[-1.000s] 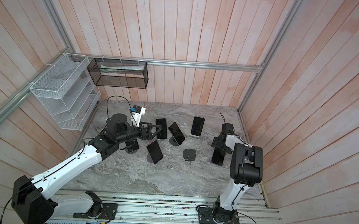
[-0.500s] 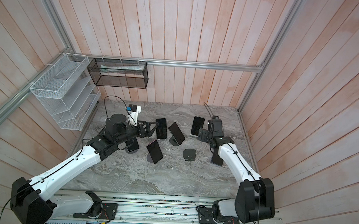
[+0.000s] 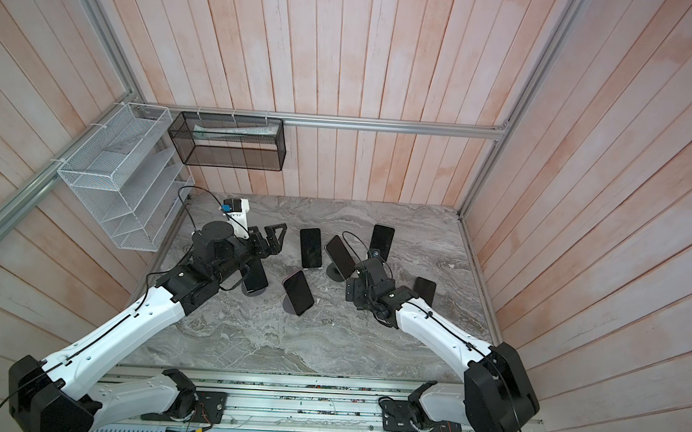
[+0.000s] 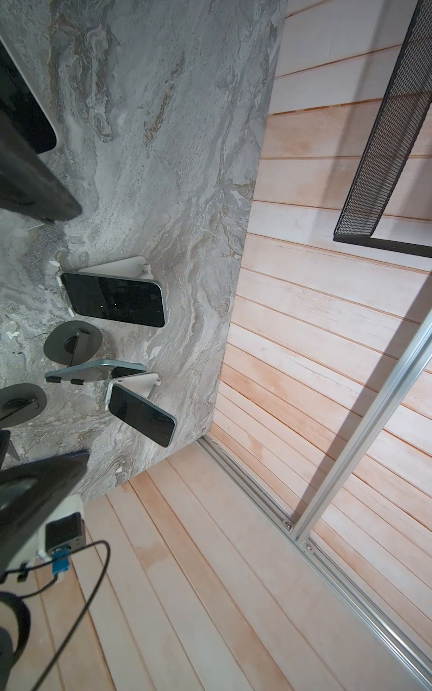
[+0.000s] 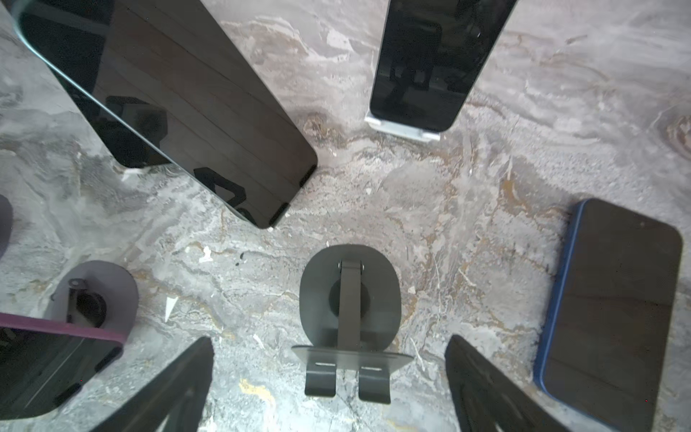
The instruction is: Remove the phone from the phone stand
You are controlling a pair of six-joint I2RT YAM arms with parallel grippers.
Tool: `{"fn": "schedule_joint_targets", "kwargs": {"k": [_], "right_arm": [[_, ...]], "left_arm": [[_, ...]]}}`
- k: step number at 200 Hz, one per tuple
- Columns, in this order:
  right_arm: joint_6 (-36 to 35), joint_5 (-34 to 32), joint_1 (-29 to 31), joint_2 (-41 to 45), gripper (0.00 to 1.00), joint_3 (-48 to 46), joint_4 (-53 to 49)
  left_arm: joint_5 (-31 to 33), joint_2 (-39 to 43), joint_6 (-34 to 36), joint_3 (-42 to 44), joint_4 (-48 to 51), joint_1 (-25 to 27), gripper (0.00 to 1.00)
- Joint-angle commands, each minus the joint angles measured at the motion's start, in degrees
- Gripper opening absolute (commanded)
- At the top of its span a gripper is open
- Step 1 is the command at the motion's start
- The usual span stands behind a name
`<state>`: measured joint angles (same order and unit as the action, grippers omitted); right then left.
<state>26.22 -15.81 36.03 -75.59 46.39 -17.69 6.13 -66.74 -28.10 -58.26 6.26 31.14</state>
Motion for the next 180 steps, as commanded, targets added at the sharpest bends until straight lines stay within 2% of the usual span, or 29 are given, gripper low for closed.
{"fn": "schedule_joint_targets", "kwargs": {"k": [1,33,64,96,133,156,180], "right_arm": [[2.61,-1.39,0.50,-0.92,0.97,-1.21,1.26],[3.09,-3.41,0.44,-2.42,0.97,-2.75,2.93],[2.88,-2.56,0.35,-5.14,0.94,-3.06,5.97],[2.53,-3.53,-0.59,-7.83,0.86,-2.27,7.24],[2.17,-4.39,-0.95,-8.61,0.68,-2.87,8.05],[2.00,-5.26,-0.94,-7.84,0.62,-3.24,8.20],[2.10,-6.20,-0.89,-6.30,0.59,-3.89,8.15]], "left_arm": [[-2.60,-0.88,0.59,0.72,-1.08,-0.16,1.00],[-4.76,-1.26,0.93,0.78,-1.58,-0.20,1.00],[-5.68,-1.70,0.98,0.75,-1.60,-0.42,1.00],[-6.46,-1.55,1.20,0.83,-1.95,-0.44,1.00],[-6.93,-1.38,1.50,0.91,-2.13,-0.51,1.00],[-7.30,-1.37,1.48,0.91,-2.22,-0.56,1.00],[-7.54,-1.31,1.59,0.94,-2.22,-0.59,1.00]]}}
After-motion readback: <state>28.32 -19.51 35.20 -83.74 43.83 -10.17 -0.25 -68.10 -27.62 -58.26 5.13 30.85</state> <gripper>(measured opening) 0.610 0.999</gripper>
